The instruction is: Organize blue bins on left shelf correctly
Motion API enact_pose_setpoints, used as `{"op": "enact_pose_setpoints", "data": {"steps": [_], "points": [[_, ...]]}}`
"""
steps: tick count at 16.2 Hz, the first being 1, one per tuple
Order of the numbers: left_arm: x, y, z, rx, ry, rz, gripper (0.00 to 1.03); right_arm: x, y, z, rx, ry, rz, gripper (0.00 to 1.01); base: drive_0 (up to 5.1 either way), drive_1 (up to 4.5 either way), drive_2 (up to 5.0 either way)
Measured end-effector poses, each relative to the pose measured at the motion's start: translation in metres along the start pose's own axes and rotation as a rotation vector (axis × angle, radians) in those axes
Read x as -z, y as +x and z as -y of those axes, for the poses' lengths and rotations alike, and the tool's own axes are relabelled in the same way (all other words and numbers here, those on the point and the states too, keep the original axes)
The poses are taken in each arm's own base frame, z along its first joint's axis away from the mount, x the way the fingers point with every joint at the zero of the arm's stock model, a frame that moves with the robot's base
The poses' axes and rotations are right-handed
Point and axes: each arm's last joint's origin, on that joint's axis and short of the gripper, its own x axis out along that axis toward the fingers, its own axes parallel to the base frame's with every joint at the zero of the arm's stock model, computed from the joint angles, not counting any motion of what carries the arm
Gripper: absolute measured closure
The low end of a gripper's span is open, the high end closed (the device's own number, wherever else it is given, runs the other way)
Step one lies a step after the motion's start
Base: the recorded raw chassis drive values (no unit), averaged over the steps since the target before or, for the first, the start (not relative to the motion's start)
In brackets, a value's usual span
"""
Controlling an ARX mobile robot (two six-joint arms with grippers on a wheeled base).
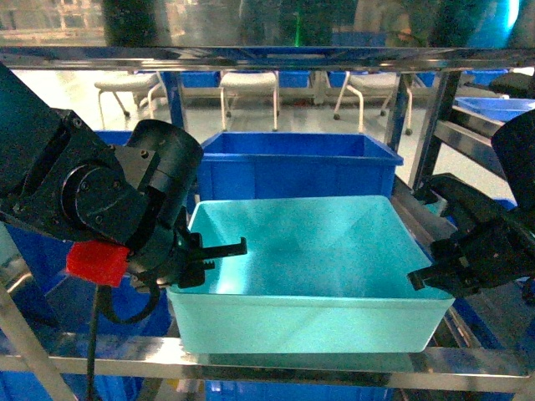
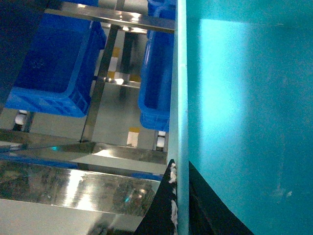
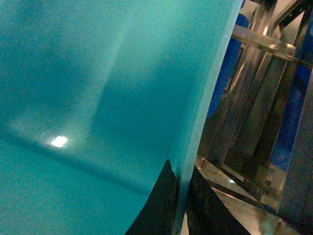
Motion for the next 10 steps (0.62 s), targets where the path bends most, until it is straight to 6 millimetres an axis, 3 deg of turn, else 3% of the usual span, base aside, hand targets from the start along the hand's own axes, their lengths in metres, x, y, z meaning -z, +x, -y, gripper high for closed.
{"op": "enact_pose_setpoints", "data": {"steps": [10], "points": [[-0.004, 0.016, 0.0, -0.011, 0.022, -0.021, 1.01, -0.005, 0.016, 0.002, -0.006, 0.002, -0.032, 0.99, 0.0, 0.0, 0.0]]}}
